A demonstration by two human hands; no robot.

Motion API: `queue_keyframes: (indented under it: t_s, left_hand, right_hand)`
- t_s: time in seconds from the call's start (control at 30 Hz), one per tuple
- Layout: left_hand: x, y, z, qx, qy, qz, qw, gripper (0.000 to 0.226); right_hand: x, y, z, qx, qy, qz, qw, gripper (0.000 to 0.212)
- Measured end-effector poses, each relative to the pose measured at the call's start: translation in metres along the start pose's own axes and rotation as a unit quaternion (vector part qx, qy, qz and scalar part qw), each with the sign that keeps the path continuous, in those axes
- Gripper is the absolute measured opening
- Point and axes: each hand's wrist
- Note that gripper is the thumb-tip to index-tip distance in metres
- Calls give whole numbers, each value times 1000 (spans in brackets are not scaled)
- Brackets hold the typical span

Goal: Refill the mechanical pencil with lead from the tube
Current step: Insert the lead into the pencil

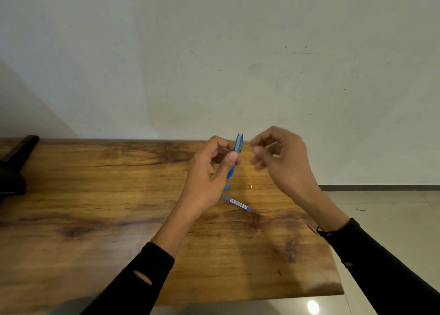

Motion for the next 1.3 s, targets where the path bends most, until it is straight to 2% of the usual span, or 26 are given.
queue_keyframes:
  t_s: [0.03, 0.1, 0.2, 0.4, 0.67, 0.73, 0.83, 0.93, 1.0, 1.13, 1.3]
  left_hand:
    - [0, 0, 0, 0, 3, 3, 1000, 7]
    - [0, -1, 0, -3, 5, 9, 1000, 7]
    - [1, 0, 0, -7, 2, 5, 1000, 3]
    - [1, 1, 0, -2, 3, 0, 1000, 3]
    - [0, 1, 1, -6, 0, 5, 1000, 4]
    - [1, 1, 1, -7, 0, 6, 1000, 4]
    - [1, 1, 1, -12, -2, 9, 1000, 3]
    - [0, 2, 2, -17, -2, 15, 1000, 3]
    - [-2, 2, 2, -15, -4, 5, 1000, 3]
    - [-3, 3, 0, -10, -9, -10, 1000, 7]
    - [-4, 4, 0, -16, -7, -7, 1000, 9]
  right_hand:
    - [-1, 7, -2, -9, -55, -68, 996, 16]
    - [-6, 17, -10, 1, -146, -220, 964, 17]
    - [-13, 24, -19, 38, -198, -376, 904, 15]
    - [-17, 32, -24, 41, -221, -401, 888, 2]
    - [-25, 42, -28, 81, -215, -418, 879, 15]
    - [-23, 42, -26, 82, -209, -400, 888, 16]
    - [-11, 36, -15, 76, -181, -316, 928, 20]
    - [4, 18, -1, 56, -100, -171, 979, 23]
    - [11, 6, 6, 49, -57, -66, 995, 20]
    - [18, -16, 13, 82, -19, 69, 994, 13]
    - [16, -27, 13, 121, -6, 117, 986, 12]
Point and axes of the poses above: each hand's wrist, its own z-axis towards the middle knuckle, its own x-axis out of the back of the hand, y = z × x, and after that the axes turned 8 degrees about x, right-handed
